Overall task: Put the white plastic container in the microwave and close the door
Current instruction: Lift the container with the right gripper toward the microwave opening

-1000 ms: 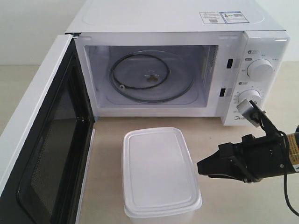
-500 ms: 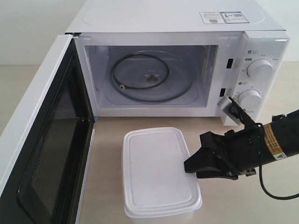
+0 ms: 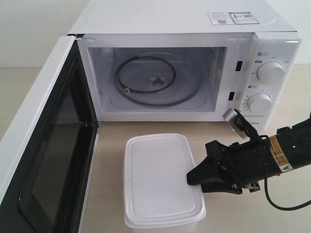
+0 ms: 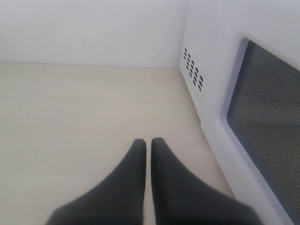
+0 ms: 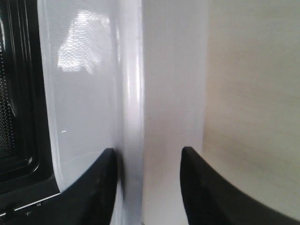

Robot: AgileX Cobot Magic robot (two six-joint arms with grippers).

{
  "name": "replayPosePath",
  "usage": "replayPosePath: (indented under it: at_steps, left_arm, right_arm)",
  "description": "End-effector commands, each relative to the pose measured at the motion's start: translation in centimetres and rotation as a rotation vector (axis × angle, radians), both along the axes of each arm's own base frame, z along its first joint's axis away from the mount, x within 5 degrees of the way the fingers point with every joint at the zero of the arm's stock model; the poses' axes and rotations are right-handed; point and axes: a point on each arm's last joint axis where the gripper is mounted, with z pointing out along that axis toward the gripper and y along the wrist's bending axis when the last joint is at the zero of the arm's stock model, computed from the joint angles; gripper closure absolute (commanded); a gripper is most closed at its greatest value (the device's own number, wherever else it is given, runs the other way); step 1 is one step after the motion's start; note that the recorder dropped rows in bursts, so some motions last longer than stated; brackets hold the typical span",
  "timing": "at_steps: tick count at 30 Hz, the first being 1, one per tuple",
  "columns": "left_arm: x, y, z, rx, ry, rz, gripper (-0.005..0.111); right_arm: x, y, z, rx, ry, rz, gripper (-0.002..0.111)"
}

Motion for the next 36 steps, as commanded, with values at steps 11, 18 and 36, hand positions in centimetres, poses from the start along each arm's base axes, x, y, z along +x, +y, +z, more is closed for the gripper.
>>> replayPosePath:
  at_steps: [11,18,36]
  left_arm:
    - [0.0,0.0,-0.1,0.001,0.004,0.002,0.102]
    - [0.0,0.0,-0.1,0.001,0.004,0.002,0.102]
    - [0.0,0.0,-0.1,0.001,0.004,0.002,0.102]
  right_arm:
    - [1.9,0.4,1.1,0.028,-0.052,0.032,0.067]
    - [1.9,0.4,1.1,0.025,-0.055,0.030,0.067]
    - [1.9,0.5,1.2,0.039,-0.077,0.058,0.103]
